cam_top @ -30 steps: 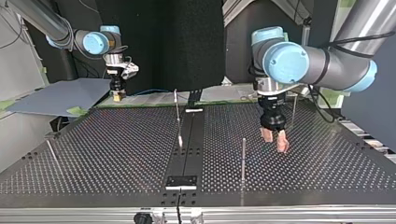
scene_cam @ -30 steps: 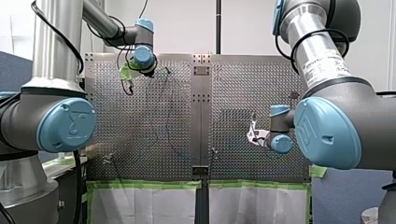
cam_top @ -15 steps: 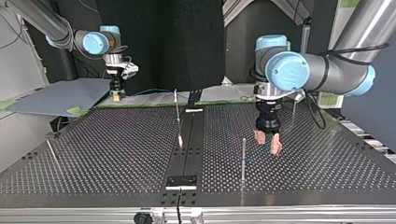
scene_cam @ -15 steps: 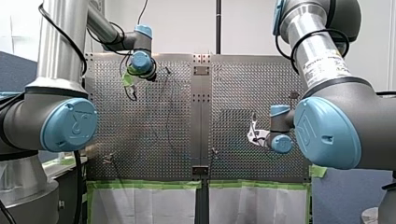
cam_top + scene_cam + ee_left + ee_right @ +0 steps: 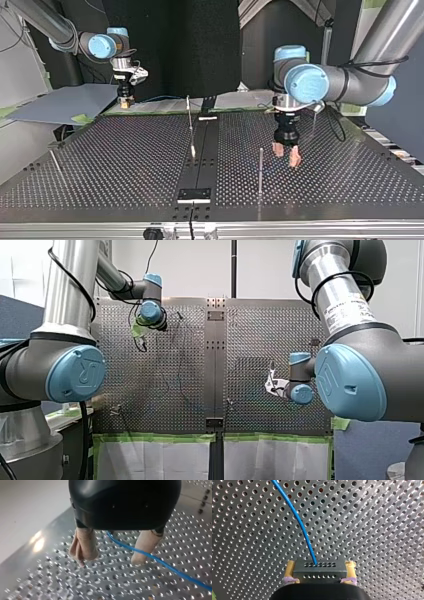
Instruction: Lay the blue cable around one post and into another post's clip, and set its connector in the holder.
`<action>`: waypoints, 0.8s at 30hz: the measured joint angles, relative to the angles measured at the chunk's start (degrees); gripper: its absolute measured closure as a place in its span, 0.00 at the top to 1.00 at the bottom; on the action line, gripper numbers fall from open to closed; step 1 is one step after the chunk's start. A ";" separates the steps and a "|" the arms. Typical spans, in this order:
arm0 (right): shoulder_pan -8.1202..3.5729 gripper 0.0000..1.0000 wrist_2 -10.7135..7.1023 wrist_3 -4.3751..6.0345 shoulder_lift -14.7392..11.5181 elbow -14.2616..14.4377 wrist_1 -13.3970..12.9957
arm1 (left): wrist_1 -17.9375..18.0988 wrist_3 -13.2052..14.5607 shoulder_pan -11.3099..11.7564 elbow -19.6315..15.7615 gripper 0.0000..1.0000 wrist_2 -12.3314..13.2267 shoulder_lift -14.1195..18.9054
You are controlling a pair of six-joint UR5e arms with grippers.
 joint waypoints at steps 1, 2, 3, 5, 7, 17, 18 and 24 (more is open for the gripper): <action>-0.01 0.00 0.00 0.00 0.00 -0.01 0.00 | 0.47 -0.02 0.03 0.01 1.00 0.05 -0.41; -0.01 0.00 0.00 0.00 0.00 -0.02 0.00 | 0.81 -0.04 0.04 0.04 1.00 0.08 -0.64; -0.01 0.00 0.00 0.00 -0.01 -0.02 0.00 | 1.06 -0.06 0.04 0.08 1.00 0.10 -0.82; -0.04 0.00 0.00 0.00 -0.01 -0.02 0.00 | 1.43 -0.06 0.07 0.38 1.00 0.10 -1.06; -0.04 0.00 0.00 0.02 -0.01 -0.01 -0.05 | 1.61 -0.06 0.09 0.86 1.00 0.14 -1.17; -0.17 0.00 0.00 0.20 0.00 0.01 -0.12 | 0.69 -0.59 0.05 3.99 1.00 0.44 -2.03; -0.18 0.00 0.00 0.22 -0.01 0.02 -0.12 | 0.54 -0.63 0.03 4.15 1.00 0.51 -2.25; -0.47 0.00 0.15 0.79 -0.03 -0.07 0.01 | 0.55 -0.96 0.19 4.57 1.00 0.80 -3.16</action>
